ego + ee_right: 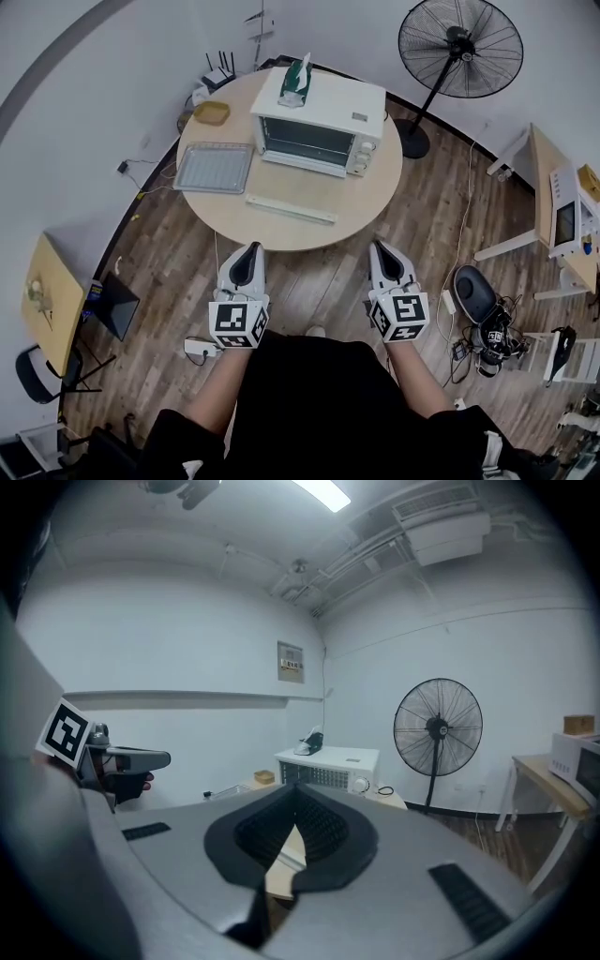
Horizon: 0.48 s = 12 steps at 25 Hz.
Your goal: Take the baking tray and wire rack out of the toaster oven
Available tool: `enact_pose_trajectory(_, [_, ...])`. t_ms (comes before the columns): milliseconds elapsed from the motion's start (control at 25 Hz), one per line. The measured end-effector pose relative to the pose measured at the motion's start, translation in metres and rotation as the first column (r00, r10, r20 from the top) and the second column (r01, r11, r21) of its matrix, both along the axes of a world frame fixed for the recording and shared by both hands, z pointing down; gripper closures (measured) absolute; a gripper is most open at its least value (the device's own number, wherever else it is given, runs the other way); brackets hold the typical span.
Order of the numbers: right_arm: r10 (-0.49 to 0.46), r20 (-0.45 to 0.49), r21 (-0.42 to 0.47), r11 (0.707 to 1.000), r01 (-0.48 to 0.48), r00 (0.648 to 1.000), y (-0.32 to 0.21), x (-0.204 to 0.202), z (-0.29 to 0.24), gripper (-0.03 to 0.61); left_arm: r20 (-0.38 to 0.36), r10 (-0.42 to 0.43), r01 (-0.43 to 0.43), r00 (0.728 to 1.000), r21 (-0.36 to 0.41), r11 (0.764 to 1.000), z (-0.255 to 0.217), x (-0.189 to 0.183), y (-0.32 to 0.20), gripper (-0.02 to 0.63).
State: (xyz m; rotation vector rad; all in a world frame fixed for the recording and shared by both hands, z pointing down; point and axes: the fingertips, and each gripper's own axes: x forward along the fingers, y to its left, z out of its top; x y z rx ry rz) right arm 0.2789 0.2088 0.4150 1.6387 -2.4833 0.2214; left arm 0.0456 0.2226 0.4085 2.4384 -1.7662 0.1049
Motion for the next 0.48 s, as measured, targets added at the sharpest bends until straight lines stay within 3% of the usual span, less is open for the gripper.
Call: enact_pose_trajectory(480, [0.003,-0.004,-0.005,1.000,-0.003,1.000,0.012,-0.003,0.007,0.577,0.023,0.014,-0.013,1.000,-0.011,1.000,0.004,-0.004,0.009,0.592])
